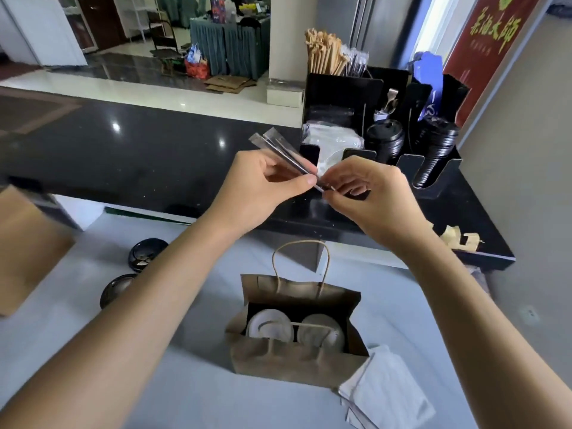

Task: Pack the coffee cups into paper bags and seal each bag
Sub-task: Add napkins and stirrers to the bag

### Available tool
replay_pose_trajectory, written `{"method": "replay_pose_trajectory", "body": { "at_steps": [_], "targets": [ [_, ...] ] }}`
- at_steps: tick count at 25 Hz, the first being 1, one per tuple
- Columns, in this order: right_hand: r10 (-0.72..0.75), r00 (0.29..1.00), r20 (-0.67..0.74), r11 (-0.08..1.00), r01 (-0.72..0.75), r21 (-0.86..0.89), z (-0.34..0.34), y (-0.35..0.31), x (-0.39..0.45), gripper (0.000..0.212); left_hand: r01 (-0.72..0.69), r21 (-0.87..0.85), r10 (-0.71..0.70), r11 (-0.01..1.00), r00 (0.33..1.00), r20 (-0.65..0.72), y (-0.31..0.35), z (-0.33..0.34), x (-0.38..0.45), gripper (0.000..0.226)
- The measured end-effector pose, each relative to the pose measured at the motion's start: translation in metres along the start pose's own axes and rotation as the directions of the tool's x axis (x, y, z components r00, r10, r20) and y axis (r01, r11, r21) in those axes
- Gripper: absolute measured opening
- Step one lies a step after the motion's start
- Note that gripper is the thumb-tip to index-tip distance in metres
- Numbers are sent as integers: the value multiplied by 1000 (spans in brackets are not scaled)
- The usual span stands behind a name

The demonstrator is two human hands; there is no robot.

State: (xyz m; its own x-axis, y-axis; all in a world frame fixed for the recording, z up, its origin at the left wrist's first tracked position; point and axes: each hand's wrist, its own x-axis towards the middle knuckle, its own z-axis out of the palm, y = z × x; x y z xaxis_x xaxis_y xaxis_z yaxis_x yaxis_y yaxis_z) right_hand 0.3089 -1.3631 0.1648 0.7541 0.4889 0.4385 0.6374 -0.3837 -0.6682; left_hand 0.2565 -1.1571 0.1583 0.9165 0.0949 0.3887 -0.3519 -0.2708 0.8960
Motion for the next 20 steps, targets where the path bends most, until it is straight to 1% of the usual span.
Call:
{"method": "replay_pose_trajectory", "body": {
  "at_steps": [4,7,11,14,17,20],
  "targets": [
    [-5,994,114,1000,5,-5,14,-9,-35,10,22,2,-22,1000,998,62,-13,0,-42,15],
    [30,991,131,1000,-31,4,24,-12,-52,7,55,11,-55,998,996,64,-19,-1,-64,14],
    [91,981,171,995,-84,-47,41,-6,-66,8,117,95,-126,989,987,98,-32,-1,-85,14],
    [118,972,206,991,-102,-84,56,0,-76,14,150,167,-164,975,984,73,-42,1,-100,15],
    [165,962,216,985,-150,-82,67,7,-87,15,131,223,-156,966,983,98,-48,4,-112,24],
    [200,957,209,979,-186,-86,68,15,-94,16,107,357,-163,928,978,132,-58,0,-118,35]
  ]
}}
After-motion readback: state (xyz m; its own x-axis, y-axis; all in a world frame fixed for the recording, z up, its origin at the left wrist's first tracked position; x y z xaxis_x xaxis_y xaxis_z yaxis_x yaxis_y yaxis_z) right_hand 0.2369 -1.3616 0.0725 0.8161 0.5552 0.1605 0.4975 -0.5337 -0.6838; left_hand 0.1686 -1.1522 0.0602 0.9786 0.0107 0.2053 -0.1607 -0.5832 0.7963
